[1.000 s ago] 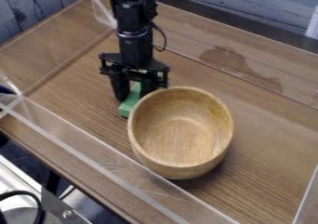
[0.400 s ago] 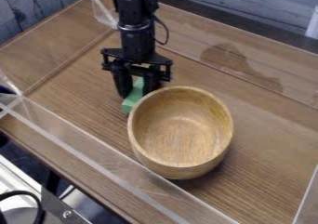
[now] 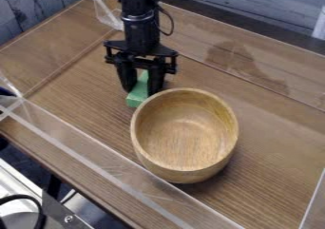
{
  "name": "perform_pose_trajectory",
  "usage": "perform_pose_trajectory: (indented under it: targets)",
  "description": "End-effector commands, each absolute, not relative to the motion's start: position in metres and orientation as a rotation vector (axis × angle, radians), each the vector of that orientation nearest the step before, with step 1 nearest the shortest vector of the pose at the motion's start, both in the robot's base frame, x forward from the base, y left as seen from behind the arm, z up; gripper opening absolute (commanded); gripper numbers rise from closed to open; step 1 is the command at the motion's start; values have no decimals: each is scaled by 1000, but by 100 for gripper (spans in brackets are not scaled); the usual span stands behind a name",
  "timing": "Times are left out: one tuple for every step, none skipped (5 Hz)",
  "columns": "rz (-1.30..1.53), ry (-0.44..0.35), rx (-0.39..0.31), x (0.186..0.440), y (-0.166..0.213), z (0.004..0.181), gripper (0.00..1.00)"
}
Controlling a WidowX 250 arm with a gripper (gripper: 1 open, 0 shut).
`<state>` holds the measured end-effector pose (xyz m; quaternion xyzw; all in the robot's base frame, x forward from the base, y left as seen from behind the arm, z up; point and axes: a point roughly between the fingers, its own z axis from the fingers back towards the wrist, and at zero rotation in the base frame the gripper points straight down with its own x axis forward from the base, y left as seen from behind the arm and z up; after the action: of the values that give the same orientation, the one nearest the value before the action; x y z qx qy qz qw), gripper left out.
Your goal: Put the green block in the brown bowl
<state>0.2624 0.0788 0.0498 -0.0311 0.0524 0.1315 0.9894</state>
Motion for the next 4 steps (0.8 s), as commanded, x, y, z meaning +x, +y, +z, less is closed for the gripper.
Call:
perform_pose_trajectory:
  targets:
    - [257, 13, -62, 273, 78, 80, 0]
    - [236, 2, -79, 270, 67, 90, 0]
    - [212, -6, -100, 265, 54, 100, 0]
    - [190, -3, -113, 260, 43, 103, 0]
